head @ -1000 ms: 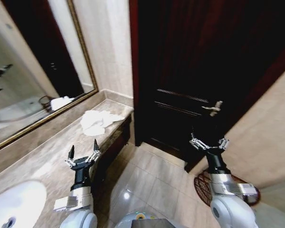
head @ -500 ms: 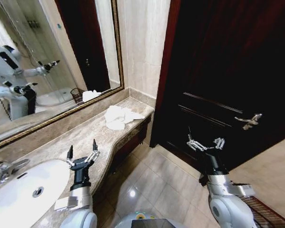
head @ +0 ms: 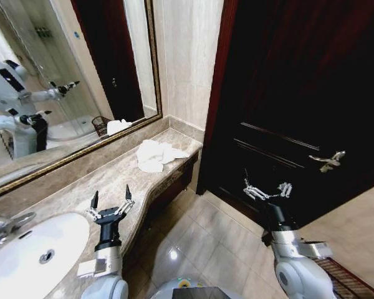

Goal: Discard the used towel into the hamper.

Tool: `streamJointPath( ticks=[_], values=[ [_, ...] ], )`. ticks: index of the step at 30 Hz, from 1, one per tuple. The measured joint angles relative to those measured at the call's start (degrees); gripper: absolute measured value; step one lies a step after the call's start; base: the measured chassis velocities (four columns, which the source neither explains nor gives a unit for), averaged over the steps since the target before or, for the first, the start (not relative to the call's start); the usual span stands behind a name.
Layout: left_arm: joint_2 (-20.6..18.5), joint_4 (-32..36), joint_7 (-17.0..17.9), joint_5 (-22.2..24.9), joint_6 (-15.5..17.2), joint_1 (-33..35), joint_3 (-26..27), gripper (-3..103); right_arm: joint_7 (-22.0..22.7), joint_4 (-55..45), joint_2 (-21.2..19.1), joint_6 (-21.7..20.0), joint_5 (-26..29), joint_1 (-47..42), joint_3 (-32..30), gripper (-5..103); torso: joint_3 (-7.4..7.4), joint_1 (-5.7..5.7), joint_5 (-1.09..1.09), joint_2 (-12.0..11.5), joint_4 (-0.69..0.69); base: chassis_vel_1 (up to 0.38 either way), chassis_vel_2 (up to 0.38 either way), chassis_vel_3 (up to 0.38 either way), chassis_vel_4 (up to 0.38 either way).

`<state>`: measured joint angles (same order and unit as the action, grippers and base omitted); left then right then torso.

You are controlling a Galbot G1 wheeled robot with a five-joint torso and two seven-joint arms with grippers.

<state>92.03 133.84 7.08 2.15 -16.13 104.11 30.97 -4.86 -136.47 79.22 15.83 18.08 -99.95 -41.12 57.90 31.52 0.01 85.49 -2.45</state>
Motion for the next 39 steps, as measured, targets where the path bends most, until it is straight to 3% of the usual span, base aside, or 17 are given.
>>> streamJointPath(
  ticks=[8,14,17,18,20,21,24,26,27,31,33,34,36,39],
  values=[
    [-0.57,-0.72,-1.12,0.75,0.02,-0.16,-0.22,100,1.0,0.4,0.02,1.15,-0.36,-0.16,-0.31,100,0.01,0.03,-0.01,-0.01,-0.01,-0.139,0.145,0.143,-0.122],
    [-4.2,-5.24,-2.16,8.4,1.72,-2.44,0.5,100,-1.32,1.01,0.8,1.37,-1.03,-1.41,-0.17,100,0.0,-0.01,-0.03,-0.01,0.0,-0.051,0.036,0.015,-0.039],
    [-9.3,-8.75,-2.17,12.4,3.87,-5.96,2.84,100,-1.99,1.66,0.85,1.87,-1.45,-2.05,0.04,100,-0.02,-0.07,-0.04,0.02,-0.01,0.0,0.0,0.0,0.0],
    [-9.3,-8.75,-2.17,12.4,3.87,-5.96,2.84,100,-1.99,1.66,0.85,1.87,-1.45,-2.05,0.04,100,-0.02,-0.07,-0.04,0.02,-0.01,0.0,0.0,0.0,0.0],
    [-14.62,-11.69,-2.11,15.75,4.94,-9.31,4.58,100,-1.96,2.17,0.69,2.29,-1.87,-2.09,0.07,100,-0.01,-0.05,-0.01,0.01,0.0,0.0,0.0,0.0,0.0],
    [-14.62,-11.69,-2.11,15.75,4.94,-9.31,4.58,100,-1.96,2.17,0.69,2.29,-1.87,-2.09,0.07,100,-0.01,-0.05,-0.01,0.01,0.0,0.0,0.0,0.0,0.0],
    [-21.22,-15.13,-2.99,20.89,5.22,-12.56,5.52,100,-1.65,2.19,0.87,2.36,-2.63,-2.7,-0.06,100,0.0,-0.02,-0.02,0.01,0.0,0.0,0.0,0.0,0.0],
    [-21.93,-15.49,-3.27,21.48,5.24,-13.1,5.55,100,-1.53,2.23,0.91,2.39,-2.79,-2.77,-0.06,100,0.0,-0.02,-0.01,0.01,-0.01,0.0,0.0,0.0,0.0],
    [-25.12,-16.81,-3.97,24.93,6.27,-15.73,5.45,100,-1.05,2.47,1.01,2.42,-3.63,-3.04,0.02,100,0.0,-0.02,-0.04,0.01,-0.01,0.0,0.0,0.0,0.0],
    [-29.97,-18.68,-4.46,29.48,8.67,-20.09,4.34,100,-0.46,2.58,1.17,2.41,-4.81,-3.21,0.34,100,0.0,-0.02,-0.03,0.0,-0.01,0.0,0.0,0.0,0.0],
    [-35.21,-20.64,-5.34,34.19,11.08,-24.02,2.38,100,0.12,2.63,1.66,2.35,-5.93,-3.22,0.61,100,0.0,-0.02,-0.03,0.0,0.0,0.0,0.0,0.0,0.0],
    [-35.21,-20.64,-5.34,34.19,11.08,-24.02,2.38,100,0.12,2.63,1.66,2.35,-5.93,-3.22,0.61,100,0.0,-0.02,-0.03,0.0,0.0,0.0,0.0,0.0,0.0],
    [-39.27,-23.14,-6.99,38.32,12.91,-27.25,0.92,100,1.01,2.92,2.13,2.21,-6.93,-3.19,0.82,100,0.0,-0.01,-0.03,0.0,0.0,0.0,0.0,0.0,0.0],
    [-42.41,-25.81,-9.06,42.08,14.69,-30.03,-0.26,100,1.69,3.51,2.32,2.04,-7.34,-3.04,0.97,100,0.0,-0.01,-0.03,0.0,0.0,0.0,0.0,0.0,0.0]
  ],
)
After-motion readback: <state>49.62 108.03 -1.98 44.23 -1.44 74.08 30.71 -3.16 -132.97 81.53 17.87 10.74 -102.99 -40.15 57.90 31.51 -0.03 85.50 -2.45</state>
